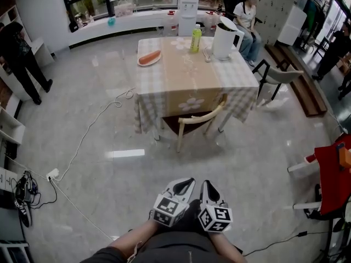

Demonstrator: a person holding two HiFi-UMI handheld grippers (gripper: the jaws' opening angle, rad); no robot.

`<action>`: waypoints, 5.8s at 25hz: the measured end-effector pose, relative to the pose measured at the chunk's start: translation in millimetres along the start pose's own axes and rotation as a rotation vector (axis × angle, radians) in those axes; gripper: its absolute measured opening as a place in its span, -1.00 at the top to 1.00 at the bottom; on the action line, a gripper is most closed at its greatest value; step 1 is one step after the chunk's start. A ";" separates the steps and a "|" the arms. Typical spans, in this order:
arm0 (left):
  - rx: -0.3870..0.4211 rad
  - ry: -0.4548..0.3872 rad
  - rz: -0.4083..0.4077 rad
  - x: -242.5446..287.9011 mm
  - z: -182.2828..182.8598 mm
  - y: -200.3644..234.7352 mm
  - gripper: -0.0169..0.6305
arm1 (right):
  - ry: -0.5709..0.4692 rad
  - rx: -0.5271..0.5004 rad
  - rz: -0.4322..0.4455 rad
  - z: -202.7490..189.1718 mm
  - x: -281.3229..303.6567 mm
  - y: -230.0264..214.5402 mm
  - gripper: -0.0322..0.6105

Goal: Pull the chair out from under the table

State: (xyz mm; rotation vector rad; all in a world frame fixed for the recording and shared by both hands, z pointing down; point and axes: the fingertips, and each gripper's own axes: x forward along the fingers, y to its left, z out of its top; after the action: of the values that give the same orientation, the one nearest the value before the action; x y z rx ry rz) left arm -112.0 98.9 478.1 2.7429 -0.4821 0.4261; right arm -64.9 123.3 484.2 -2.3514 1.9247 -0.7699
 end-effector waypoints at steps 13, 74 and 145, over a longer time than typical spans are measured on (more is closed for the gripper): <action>-0.038 0.002 0.001 15.4 5.0 17.1 0.92 | 0.014 0.003 -0.014 8.0 18.0 -8.0 0.86; 0.123 0.283 0.239 285.9 79.5 198.1 0.91 | 0.416 -1.032 0.706 108.6 360.7 -141.2 0.86; 0.676 0.968 -0.022 371.6 -42.2 229.0 0.45 | 0.813 -2.189 0.978 -10.2 427.4 -238.1 0.48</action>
State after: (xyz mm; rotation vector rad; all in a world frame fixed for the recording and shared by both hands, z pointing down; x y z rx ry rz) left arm 126.8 -192.5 702.6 2.6182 -0.0302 2.0555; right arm 203.7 -209.5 722.0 -0.1626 -1.4716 -0.4521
